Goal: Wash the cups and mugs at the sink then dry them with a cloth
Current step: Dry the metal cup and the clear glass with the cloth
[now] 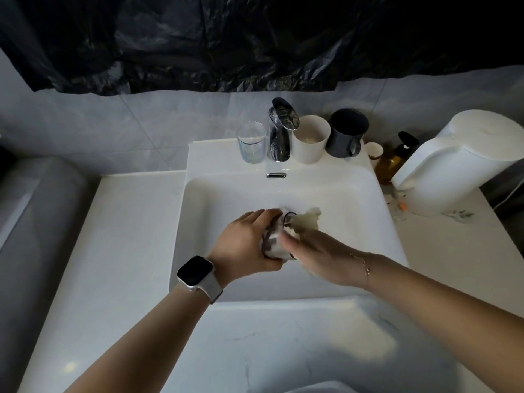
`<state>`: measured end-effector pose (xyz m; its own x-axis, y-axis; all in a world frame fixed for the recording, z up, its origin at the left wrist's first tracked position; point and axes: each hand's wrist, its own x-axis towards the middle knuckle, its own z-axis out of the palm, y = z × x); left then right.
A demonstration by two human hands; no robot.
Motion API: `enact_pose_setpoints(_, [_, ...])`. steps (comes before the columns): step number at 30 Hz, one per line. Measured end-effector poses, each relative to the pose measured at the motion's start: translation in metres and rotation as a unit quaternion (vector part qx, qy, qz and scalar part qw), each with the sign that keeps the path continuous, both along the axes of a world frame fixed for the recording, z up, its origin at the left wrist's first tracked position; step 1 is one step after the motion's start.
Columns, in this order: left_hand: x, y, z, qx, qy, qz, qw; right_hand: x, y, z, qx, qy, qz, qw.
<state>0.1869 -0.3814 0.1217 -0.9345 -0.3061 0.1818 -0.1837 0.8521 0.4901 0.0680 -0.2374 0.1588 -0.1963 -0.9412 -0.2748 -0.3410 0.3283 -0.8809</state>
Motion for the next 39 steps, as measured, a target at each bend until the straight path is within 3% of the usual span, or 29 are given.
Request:
enact_pose_setpoints(2, [0.007,0.006,-0.003,0.063,0.004,0.016,0.998,-0.007,0.010,0.000,-0.016,0.036,0.004,0.999])
enact_pose_setpoints(4, [0.011,0.010,-0.007,0.112,-0.006,0.032,0.993,-0.015,0.020,-0.003,-0.047,0.017,-0.035,0.998])
enact_pose_setpoints(7, [0.014,0.013,-0.013,0.155,-0.003,0.058,0.986,-0.022,0.026,0.000,-0.078,-0.092,-0.184,0.975])
enact_pose_setpoints(9, [0.016,0.016,-0.016,0.192,0.009,0.082,0.978,-0.039,0.029,-0.002,-0.036,-0.156,-0.294,0.942])
enact_pose_setpoints(12, [0.019,0.021,-0.020,0.216,0.018,0.100,0.971,-0.054,0.034,-0.005,-0.074,-0.283,-0.352,0.889])
enact_pose_setpoints(15, [0.019,0.029,-0.022,0.234,0.015,0.107,0.966,-0.034,0.024,-0.006,-0.117,-0.313,-0.311,0.890])
enact_pose_setpoints(17, [0.019,0.034,-0.024,0.245,0.015,0.109,0.963,-0.017,0.014,-0.013,-0.078,-0.344,-0.251,0.901])
enact_pose_setpoints(21, [0.023,0.032,-0.027,0.249,0.034,0.130,0.959,-0.006,0.007,-0.023,-0.039,-0.245,-0.177,0.952])
enact_pose_setpoints(23, [0.026,0.028,-0.027,0.235,0.040,0.130,0.962,-0.010,0.003,-0.026,-0.072,-0.141,-0.158,0.975])
enact_pose_setpoints(25, [0.027,0.026,-0.026,0.233,0.047,0.129,0.963,-0.012,-0.003,-0.029,-0.105,-0.044,-0.145,0.983])
enact_pose_setpoints(28, [0.025,0.025,-0.021,0.215,0.041,0.113,0.969,-0.011,-0.009,-0.032,-0.104,-0.008,-0.142,0.984])
enact_pose_setpoints(32, [0.023,0.024,-0.016,0.135,0.036,0.066,0.988,-0.013,-0.017,-0.035,-0.027,-0.033,-0.147,0.988])
enact_pose_setpoints(36, [0.016,0.021,-0.011,0.032,0.039,0.027,0.998,-0.017,-0.023,-0.031,0.187,-0.151,-0.085,0.967])
enact_pose_setpoints(39, [0.011,0.018,-0.011,-0.004,0.057,0.004,0.998,-0.013,-0.022,-0.035,0.215,-0.292,-0.075,0.929])
